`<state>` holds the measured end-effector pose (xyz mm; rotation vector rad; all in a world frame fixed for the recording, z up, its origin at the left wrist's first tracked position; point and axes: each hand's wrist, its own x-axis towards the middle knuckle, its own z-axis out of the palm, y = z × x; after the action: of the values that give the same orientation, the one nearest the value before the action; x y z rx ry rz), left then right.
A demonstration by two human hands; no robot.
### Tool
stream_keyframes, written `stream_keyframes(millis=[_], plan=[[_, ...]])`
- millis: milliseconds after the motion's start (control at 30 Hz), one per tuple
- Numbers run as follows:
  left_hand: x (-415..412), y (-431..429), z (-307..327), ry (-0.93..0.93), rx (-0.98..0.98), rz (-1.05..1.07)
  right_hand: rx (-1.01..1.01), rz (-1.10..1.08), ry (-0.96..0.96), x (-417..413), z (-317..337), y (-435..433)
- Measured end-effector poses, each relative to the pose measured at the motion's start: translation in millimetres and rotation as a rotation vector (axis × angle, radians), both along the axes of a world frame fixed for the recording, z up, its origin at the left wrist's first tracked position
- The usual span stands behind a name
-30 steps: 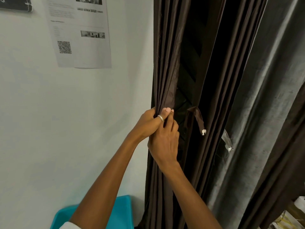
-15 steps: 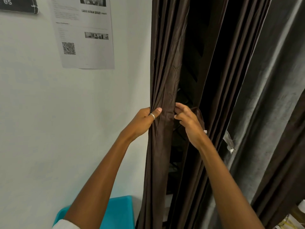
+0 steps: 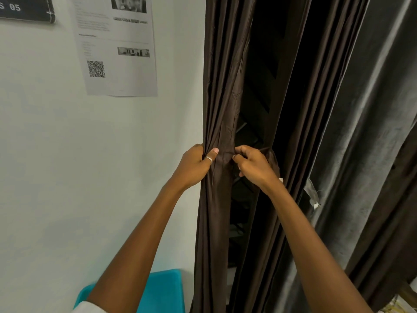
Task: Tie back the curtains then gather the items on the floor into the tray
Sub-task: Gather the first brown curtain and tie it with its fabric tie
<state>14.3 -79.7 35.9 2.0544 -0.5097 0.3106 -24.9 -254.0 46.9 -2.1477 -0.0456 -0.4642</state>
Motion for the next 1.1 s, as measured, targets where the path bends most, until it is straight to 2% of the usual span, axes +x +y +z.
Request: stream_keyframes(millis=[100,200,400,500,667,767,933,1100], plan=[[1,2,-1,-0.027,-0.132,-0.006,0.088,-0.013,-0.011,-3,-6,3],[1,12,-1,0.044,-0.233,-0.041,0.298,0.042,0.018,-7,-10,5],[7,28,1,0.143,-0.227,-0.136,0.515,0.052,0.012,-13,-8,7],[6,28,6,0.043,-0.163,-0.010,0.557,0.056,0.022,-14,-8,10],[6,26,11,-0.233,0.025,0.192,0.602,0.042,0.000,-13,-6,18],[5,24,14,-0.298,0.076,0.262,0.673,0.048,-0.005,-15,-7,25],[4,21,18,-0.210,0.065,0.307,0.756,0.096,-0.007,-23,-6,36],[2,16,19,-0.050,-0.083,0.245,0.778,0.078,-0.038,-32,-5,51]])
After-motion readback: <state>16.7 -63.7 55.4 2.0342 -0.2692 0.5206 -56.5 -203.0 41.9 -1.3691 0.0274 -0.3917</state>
